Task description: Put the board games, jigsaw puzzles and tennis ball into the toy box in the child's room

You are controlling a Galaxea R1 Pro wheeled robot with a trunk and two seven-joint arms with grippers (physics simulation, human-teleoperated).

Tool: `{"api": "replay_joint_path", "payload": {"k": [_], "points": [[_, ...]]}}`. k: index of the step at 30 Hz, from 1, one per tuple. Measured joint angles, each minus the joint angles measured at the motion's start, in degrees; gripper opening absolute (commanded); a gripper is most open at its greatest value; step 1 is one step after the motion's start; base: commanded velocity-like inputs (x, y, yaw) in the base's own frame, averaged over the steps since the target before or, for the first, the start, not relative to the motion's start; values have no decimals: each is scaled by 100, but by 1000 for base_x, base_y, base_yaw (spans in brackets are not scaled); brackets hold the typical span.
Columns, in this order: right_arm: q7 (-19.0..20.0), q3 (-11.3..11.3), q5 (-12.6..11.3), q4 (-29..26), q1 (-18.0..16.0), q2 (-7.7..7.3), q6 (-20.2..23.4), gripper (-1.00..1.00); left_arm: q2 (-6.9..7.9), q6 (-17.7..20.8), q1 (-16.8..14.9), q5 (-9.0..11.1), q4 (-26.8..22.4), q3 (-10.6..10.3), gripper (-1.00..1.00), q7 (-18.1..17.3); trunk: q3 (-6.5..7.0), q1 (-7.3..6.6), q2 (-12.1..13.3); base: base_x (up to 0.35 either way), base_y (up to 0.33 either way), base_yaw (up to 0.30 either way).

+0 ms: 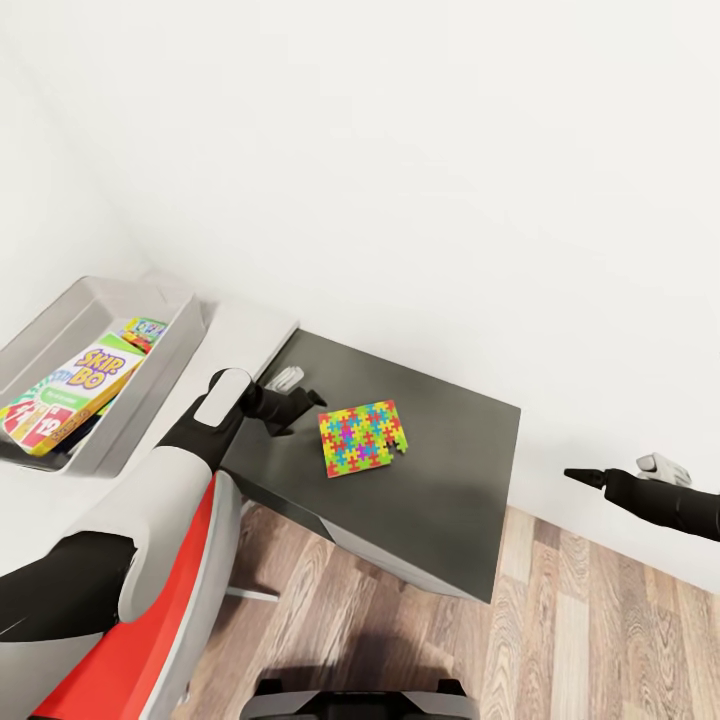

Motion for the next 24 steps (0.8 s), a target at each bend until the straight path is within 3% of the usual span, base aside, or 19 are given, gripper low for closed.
{"api": "replay_joint_path", "payload": {"k": [16,24], "points": [[0,-17,-7,-22,0,-5,-1,100,3,-11,6,-13,-2,-15,100,-48,-3,0,0,0,0,-156],[4,-43,-11,-28,2,-6,0,100,14,-12,13,-19,4,-22,100,-52,-3,0,0,0,0,-63]]}}
